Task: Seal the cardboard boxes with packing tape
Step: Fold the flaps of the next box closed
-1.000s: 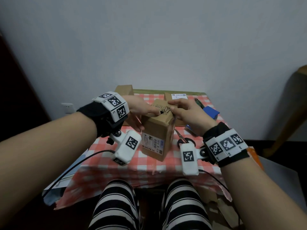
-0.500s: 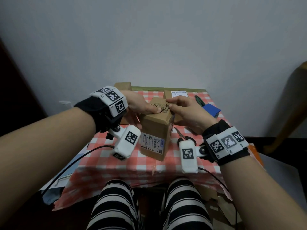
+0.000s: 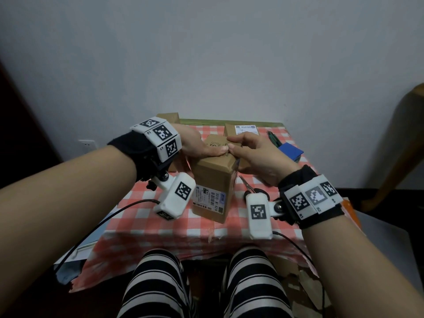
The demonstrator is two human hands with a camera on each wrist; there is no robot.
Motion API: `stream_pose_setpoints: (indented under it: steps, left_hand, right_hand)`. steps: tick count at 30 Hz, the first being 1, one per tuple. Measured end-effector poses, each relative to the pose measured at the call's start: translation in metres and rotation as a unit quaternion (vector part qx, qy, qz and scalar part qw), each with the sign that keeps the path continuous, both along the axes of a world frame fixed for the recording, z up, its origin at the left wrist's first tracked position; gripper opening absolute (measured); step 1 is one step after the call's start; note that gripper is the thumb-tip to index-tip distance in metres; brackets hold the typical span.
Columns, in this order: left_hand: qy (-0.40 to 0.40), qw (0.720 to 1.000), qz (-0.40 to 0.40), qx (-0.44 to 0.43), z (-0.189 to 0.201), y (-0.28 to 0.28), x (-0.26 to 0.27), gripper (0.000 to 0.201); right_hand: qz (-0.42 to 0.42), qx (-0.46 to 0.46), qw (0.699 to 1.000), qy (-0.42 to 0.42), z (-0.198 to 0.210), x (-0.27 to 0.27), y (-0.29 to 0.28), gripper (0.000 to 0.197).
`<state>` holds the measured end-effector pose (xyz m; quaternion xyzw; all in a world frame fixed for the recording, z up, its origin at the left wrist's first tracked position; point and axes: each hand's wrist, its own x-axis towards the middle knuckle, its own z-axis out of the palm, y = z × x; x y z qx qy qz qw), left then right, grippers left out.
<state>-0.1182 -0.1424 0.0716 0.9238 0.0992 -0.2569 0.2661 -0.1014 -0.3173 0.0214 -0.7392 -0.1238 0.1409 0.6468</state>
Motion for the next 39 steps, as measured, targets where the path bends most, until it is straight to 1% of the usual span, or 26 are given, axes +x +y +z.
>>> stream_pose_setpoints:
  steps: [2, 3, 6, 8, 11, 14, 18, 24, 30, 34, 39]
  left_hand:
    - [-0.004, 1.000, 0.008, 0.017, 0.000, -0.004, 0.000, 0.112]
    - [-0.002, 1.000, 0.018, 0.011, 0.000, -0.006, 0.000, 0.108]
    - [0.010, 0.997, 0.066, -0.043, -0.002, -0.005, 0.000, 0.096]
    - [0.022, 0.993, 0.081, -0.081, -0.002, 0.000, 0.000, 0.081]
    - [0.026, 0.989, 0.086, -0.116, -0.002, 0.007, -0.001, 0.056]
    - [0.037, 0.987, 0.080, -0.135, -0.002, 0.011, -0.003, 0.047]
    - [0.037, 0.986, 0.087, -0.136, -0.002, 0.010, -0.003, 0.042]
    - [0.042, 0.984, 0.096, -0.142, -0.001, 0.009, -0.004, 0.043]
    - [0.042, 0.985, 0.094, -0.140, -0.001, 0.009, -0.002, 0.050]
    - [0.040, 0.985, 0.092, -0.140, -0.001, 0.009, -0.003, 0.045]
    - [0.040, 0.986, 0.087, -0.136, 0.000, 0.008, -0.004, 0.046]
  right_hand:
    - [-0.003, 0.000, 1.000, 0.002, 0.000, 0.000, 0.000, 0.026]
    - [-0.005, 0.002, 1.000, 0.004, 0.000, -0.001, 0.000, 0.026]
    - [-0.005, 0.012, 1.000, 0.020, 0.000, -0.003, 0.000, 0.029]
    - [0.001, 0.024, 0.999, 0.042, 0.000, -0.004, -0.001, 0.032]
    - [0.016, 0.026, 0.997, 0.065, 0.001, -0.005, -0.002, 0.033]
    - [0.019, 0.032, 0.996, 0.082, 0.002, -0.003, 0.000, 0.035]
    - [0.019, 0.045, 0.993, 0.112, 0.004, 0.001, 0.003, 0.031]
    - [0.015, 0.023, 0.991, 0.130, 0.007, 0.007, 0.006, 0.035]
    - [0.026, -0.012, 0.991, 0.130, 0.015, 0.012, 0.004, 0.033]
    - [0.027, -0.029, 0.991, 0.128, 0.016, 0.015, 0.005, 0.034]
    - [0.021, -0.049, 0.991, 0.123, 0.016, 0.017, 0.010, 0.037]
